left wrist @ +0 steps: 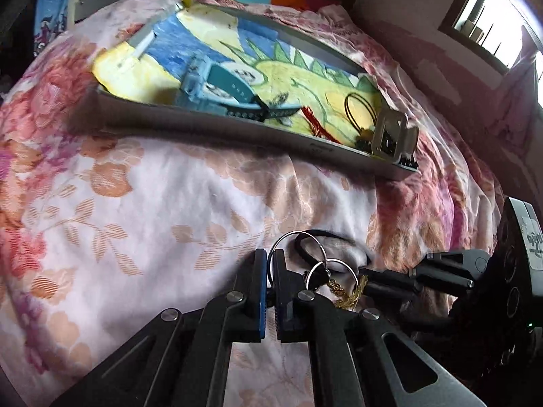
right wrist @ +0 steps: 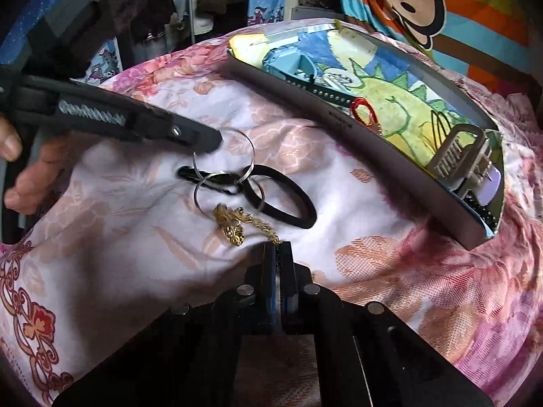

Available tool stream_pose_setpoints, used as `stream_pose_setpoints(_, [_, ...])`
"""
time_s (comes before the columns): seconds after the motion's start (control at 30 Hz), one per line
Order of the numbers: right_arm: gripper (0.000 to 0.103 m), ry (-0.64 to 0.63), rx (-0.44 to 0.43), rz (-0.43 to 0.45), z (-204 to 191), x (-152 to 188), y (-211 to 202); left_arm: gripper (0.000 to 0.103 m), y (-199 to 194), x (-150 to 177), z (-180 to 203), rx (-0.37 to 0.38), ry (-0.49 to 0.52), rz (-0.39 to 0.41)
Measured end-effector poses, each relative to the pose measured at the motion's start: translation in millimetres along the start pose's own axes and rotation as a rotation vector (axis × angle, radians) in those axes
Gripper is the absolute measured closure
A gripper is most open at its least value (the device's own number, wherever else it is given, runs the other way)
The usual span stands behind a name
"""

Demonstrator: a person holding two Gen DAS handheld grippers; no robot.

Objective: Organize jewelry
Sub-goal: 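Grasp the silver rings with the left tool while the right tool grasps the gold chain, then carry the silver rings and gold chain into the tray and open both tools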

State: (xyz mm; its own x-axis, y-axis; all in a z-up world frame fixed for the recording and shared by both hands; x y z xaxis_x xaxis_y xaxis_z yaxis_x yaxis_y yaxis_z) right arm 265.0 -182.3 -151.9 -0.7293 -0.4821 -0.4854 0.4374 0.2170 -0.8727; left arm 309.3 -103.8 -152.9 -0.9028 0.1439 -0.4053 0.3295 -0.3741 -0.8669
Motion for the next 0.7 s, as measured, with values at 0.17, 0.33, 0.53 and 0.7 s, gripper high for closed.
stream_pose_setpoints(0.17, [0.101, 0.052, 0.026, 0.035, 12, -2, -11, 0.1, -18, -5, 0, 0.012, -0.016, 0.049])
stream_pose_setpoints(0.33, [0.101, 0.087, 0.06, 0.107, 23, -9, -29, 0.1, -32, -9, 0, 0.017, -0.021, 0.088])
stream_pose_setpoints(0.53, [0.101, 0.106, 0.096, 0.247, 31, -26, -62, 0.1, -51, -19, 3, 0.057, -0.039, 0.174])
stream_pose_setpoints(0.7, [0.101, 0.133, 0.135, 0.355, 44, -42, -93, 0.1, -70, -30, 7, 0.082, -0.041, 0.262])
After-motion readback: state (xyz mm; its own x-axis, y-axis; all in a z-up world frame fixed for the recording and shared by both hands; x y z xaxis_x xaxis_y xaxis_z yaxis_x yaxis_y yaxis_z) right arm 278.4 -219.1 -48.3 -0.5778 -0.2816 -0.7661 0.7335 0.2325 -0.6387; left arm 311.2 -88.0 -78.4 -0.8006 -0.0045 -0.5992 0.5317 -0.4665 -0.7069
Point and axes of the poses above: each gripper's, at about its wrist camera, not at the fingertips, and y roughly the way its jaws point, z to its right, x to its underside, the point moved 10 cm from there along y, roughly the way its jaws point, and after that the axes turned 9 degrees about -z, right-handed, at the moved point
